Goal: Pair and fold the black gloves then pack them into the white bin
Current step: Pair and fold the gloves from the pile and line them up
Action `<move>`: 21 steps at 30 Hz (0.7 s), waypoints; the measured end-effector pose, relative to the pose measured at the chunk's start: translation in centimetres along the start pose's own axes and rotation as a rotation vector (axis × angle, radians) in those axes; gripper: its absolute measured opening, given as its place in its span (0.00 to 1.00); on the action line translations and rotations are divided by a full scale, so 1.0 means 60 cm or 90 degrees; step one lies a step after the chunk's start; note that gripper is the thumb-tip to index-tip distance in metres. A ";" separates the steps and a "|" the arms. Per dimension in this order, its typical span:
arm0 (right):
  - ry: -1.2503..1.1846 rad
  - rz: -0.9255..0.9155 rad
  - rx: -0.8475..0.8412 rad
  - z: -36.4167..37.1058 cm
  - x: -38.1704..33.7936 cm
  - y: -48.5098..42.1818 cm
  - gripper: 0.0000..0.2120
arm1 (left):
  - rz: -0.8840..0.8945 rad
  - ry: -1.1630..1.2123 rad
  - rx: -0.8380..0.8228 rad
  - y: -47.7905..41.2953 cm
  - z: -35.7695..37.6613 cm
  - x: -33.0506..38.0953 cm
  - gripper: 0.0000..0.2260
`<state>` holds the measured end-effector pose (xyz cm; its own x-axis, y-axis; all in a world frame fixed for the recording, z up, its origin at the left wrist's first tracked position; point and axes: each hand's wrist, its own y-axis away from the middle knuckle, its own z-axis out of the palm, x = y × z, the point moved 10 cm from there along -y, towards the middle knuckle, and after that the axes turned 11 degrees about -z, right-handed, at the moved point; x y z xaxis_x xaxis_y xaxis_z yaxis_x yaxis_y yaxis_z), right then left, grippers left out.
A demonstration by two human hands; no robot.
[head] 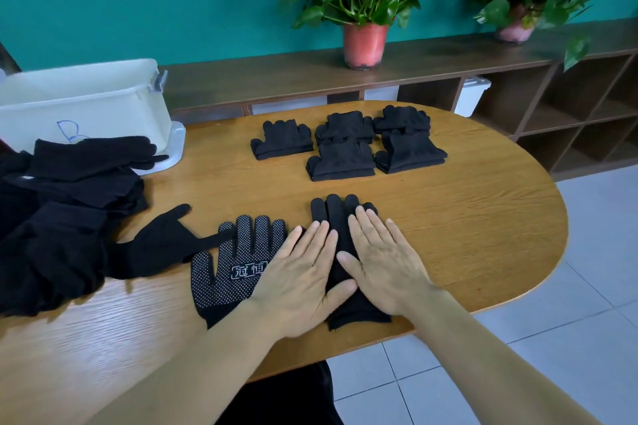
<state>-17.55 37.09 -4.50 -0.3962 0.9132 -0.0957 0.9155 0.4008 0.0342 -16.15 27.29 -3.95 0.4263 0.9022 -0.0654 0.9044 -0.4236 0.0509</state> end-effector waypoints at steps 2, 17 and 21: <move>0.000 0.014 0.000 -0.001 0.012 0.005 0.45 | -0.003 -0.019 -0.009 -0.002 0.000 -0.007 0.46; -0.017 -0.059 -0.019 -0.004 -0.052 0.082 0.38 | -0.024 0.006 0.044 0.069 -0.006 -0.013 0.47; -0.027 0.016 0.010 -0.005 0.007 0.105 0.44 | 0.021 0.015 0.082 0.072 -0.024 -0.012 0.49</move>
<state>-11.96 40.00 -4.02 -0.3700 0.9189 -0.1367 0.9263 0.3762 0.0220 -12.58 24.93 -2.23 0.4563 0.8888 -0.0424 0.8856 -0.4582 -0.0758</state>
